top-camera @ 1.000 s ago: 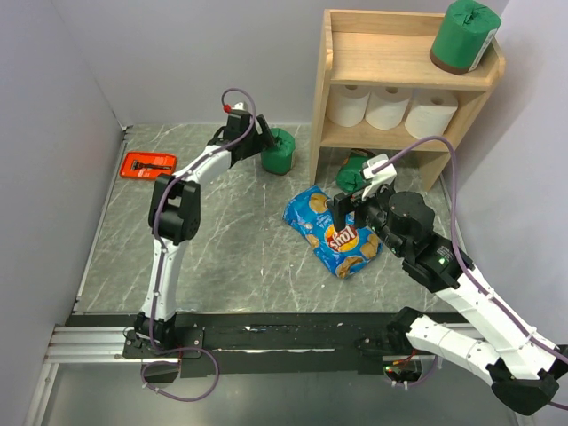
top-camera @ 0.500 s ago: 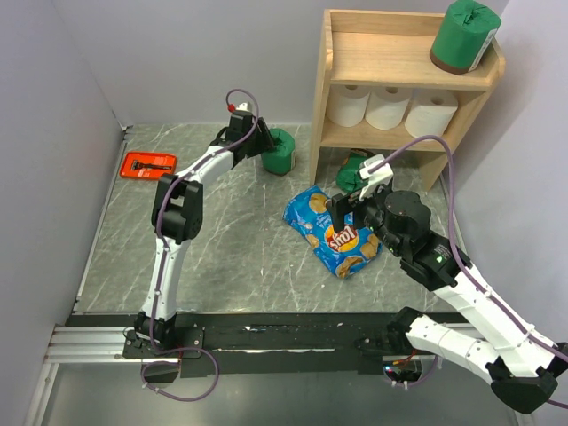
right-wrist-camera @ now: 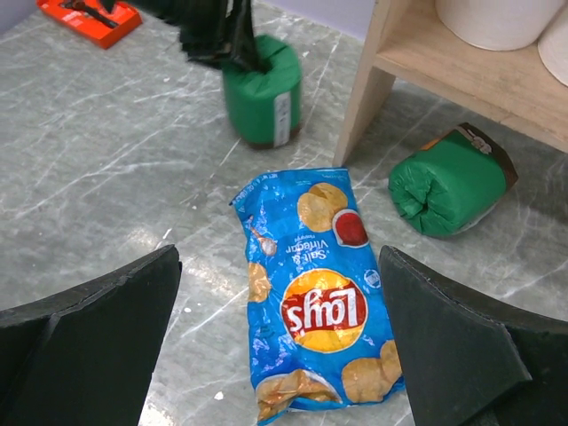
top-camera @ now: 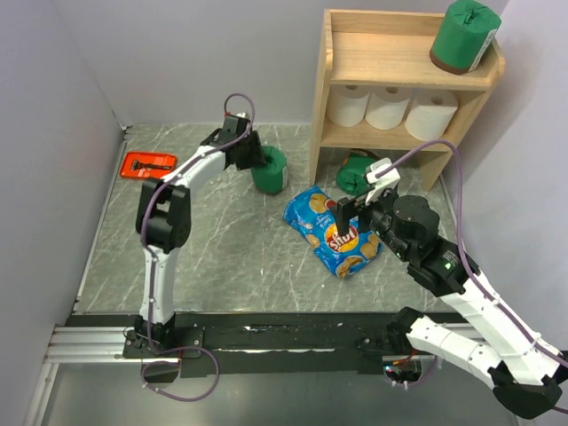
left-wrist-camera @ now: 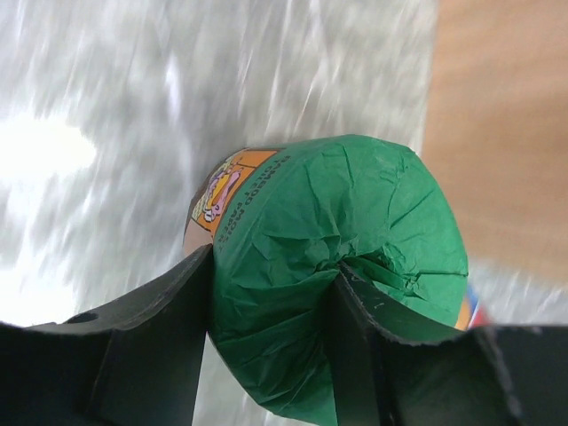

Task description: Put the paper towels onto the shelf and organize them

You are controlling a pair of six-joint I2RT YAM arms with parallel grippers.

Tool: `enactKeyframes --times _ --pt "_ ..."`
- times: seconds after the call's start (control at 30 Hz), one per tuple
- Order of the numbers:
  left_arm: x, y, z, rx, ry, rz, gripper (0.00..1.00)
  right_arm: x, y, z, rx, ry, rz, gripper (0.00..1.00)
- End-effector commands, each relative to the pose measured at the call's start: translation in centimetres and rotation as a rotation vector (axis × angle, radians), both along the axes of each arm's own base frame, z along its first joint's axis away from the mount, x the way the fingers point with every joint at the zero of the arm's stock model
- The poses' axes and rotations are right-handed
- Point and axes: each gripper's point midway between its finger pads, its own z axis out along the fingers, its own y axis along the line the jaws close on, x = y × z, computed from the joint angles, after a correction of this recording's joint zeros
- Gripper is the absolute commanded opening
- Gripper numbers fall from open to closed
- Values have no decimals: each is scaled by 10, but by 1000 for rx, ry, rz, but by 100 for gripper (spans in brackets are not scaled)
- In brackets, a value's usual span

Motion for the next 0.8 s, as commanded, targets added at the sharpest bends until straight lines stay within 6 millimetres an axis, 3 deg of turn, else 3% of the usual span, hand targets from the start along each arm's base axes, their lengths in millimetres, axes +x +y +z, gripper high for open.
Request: enactKeyframes --times 0.0,0.03,0.07,0.1,0.13,0.17,0.33,0.4,0.47,0.57,0.7,0.73,0.77 --pt "-62 14 34 19 50 -51 49 -5 11 -6 43 22 46 100" --pt "-73 18 47 13 37 -53 49 -5 12 -7 52 27 44 100" --pt "-89 23 32 27 78 -54 49 -5 14 -9 55 33 49 99" --pt "-99 26 29 27 92 -56 50 -5 18 -12 62 39 59 99" --pt "-108 27 40 18 73 -60 50 -5 19 -13 72 43 60 100" --pt "-122 29 29 22 104 -65 52 -6 21 -16 75 51 68 100" --pt "-154 30 48 -23 88 -101 62 -2 27 -25 75 102 62 100" --pt "-158 33 58 -12 77 -119 75 0 32 -27 74 125 66 98" --pt "-155 36 83 -1 30 -115 87 1 40 -29 88 149 80 97" --pt "-154 55 108 58 -23 -54 99 6 55 -29 106 171 94 95" --pt "-151 89 124 96 -67 50 96 17 84 -28 97 197 112 94" --pt "-146 117 122 135 -69 139 96 15 97 -28 84 200 134 94" --pt "-146 130 120 142 -64 178 96 22 109 -29 64 206 133 94"
